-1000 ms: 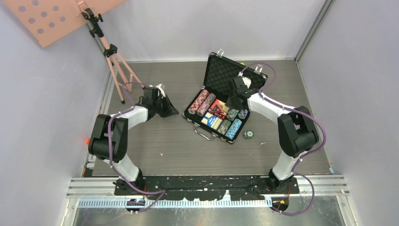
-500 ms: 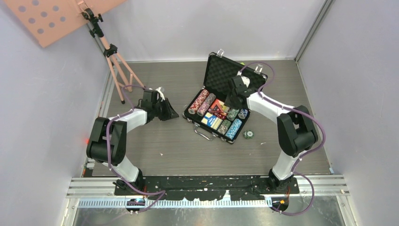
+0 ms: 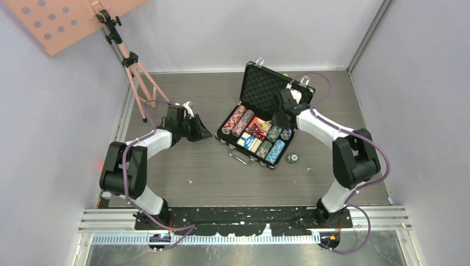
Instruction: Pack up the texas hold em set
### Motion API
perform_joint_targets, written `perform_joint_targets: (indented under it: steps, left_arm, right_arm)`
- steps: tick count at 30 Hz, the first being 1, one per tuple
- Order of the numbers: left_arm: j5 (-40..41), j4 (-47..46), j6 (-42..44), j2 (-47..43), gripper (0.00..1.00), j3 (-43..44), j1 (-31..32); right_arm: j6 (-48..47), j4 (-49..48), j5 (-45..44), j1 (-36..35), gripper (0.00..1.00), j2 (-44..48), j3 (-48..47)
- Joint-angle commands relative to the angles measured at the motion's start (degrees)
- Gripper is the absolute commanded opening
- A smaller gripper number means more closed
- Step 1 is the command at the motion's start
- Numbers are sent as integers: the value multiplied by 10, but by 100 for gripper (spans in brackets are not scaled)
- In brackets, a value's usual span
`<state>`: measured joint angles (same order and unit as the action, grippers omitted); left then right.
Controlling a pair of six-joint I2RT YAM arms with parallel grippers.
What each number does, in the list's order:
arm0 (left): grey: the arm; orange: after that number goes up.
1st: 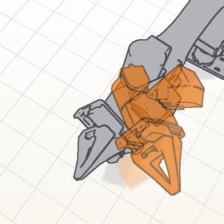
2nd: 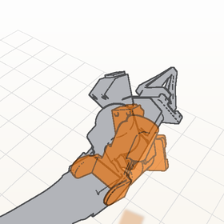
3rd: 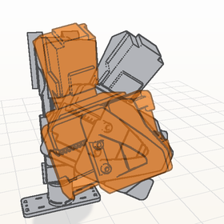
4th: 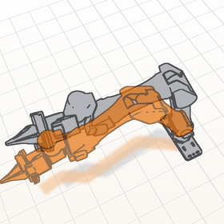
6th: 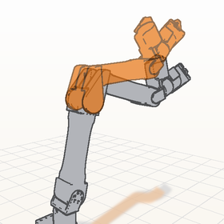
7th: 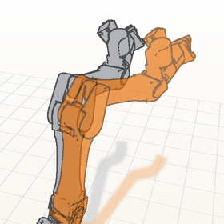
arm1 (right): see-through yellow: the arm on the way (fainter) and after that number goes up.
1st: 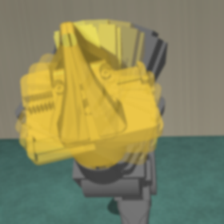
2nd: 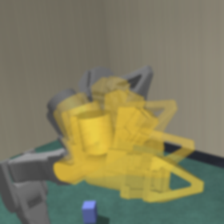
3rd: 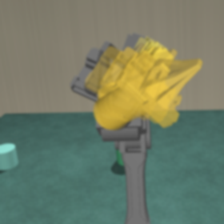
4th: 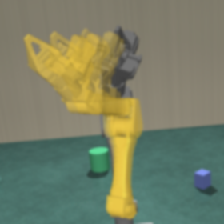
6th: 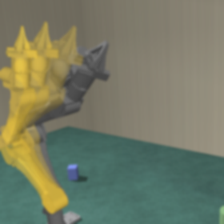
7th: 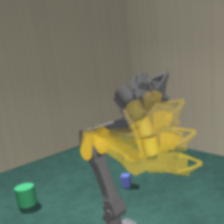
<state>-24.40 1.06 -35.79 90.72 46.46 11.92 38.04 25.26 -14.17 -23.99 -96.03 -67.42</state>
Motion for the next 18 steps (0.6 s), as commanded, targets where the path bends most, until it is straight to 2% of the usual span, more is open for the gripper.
perform_joint_targets:
  steps: [1, 11, 14, 18]
  left_arm:
    - [-9, 11, 2, -43, 27, -1, 1]
    - [-16, 25, -1, -59, 28, 7, 8]
    - [1, 31, 4, -70, 33, 12, 27]
    - [52, 68, 29, -87, 47, 37, 70]
  right_arm:
    - [11, -25, 19, -1, 31, -25, -2]
    - [27, -57, 69, -4, 20, -45, -6]
    - [16, -41, 47, -2, 26, -33, -10]
    - [-11, 0, 15, -1, 38, 34, 2]
